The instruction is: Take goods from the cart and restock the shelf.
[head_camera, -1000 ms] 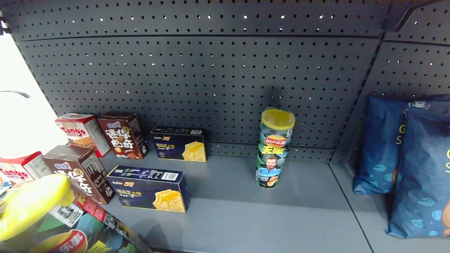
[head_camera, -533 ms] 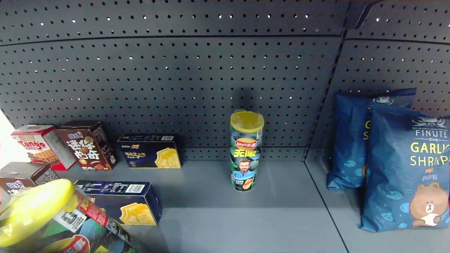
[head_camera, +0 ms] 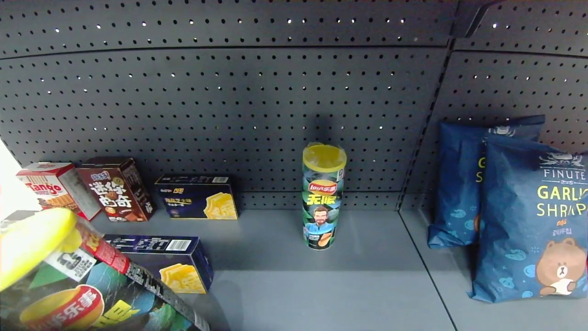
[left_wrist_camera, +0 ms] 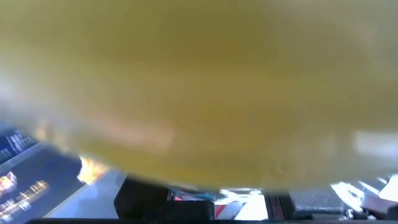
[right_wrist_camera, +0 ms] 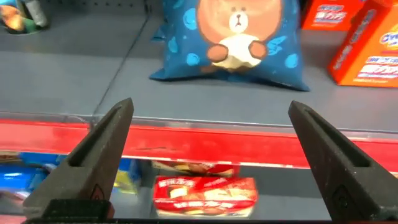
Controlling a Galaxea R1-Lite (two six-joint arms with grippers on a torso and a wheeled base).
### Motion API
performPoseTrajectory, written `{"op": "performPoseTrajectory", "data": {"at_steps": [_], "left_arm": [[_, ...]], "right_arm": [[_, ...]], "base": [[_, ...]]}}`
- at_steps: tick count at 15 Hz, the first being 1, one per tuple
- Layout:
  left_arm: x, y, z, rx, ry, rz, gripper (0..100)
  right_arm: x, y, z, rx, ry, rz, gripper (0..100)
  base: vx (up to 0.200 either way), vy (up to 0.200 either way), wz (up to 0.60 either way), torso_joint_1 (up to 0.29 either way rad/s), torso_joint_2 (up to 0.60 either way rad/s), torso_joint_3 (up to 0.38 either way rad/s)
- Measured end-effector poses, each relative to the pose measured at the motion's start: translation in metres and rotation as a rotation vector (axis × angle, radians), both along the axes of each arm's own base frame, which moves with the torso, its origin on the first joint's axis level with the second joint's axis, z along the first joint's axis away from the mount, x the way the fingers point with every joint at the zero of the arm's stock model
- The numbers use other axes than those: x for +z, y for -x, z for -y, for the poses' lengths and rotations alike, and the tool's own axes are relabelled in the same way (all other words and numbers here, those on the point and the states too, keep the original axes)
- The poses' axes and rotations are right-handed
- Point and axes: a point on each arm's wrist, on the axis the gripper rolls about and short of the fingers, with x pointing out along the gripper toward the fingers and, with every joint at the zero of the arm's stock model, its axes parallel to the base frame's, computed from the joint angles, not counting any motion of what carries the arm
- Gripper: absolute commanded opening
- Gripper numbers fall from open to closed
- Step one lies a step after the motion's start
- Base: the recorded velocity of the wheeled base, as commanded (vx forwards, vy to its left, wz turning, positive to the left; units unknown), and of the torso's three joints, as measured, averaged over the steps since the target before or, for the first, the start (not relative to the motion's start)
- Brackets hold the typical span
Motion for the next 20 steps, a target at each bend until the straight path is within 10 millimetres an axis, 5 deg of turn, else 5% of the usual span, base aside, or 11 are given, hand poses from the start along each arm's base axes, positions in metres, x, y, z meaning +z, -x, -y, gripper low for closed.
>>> {"op": "performPoseTrajectory", "data": {"at_steps": [5,11,15,20], "left_arm": [[0.003,0.0,0.0,-0.001,0.003,0.011,0],[0.007,-0.004,0.007,-0.066,-0.009,0.01,0],[0.004,-0.006,0.01,-0.092,-0.068,-0.041,0],[0.007,-0.008,0.016,-0.141,-0.077,-0.046,0]], "right_arm": [[0.086,-0.013,-0.002,0.201,-0.087,0.023,100],[0.158,-0.087,-0.035,0.581,-0.022,-0.111,100],[0.172,-0.144,-0.079,0.711,0.038,-0.172,100],[0.163,-0.208,-0.126,0.767,0.125,-0.128,100]], "base": [[0.0,0.0,0.0,0.0,0.0,0.0],[0.0,0.0,0.0,0.0,0.0,0.0],[0.0,0.0,0.0,0.0,0.0,0.0],[0.0,0.0,0.0,0.0,0.0,0.0]]}}
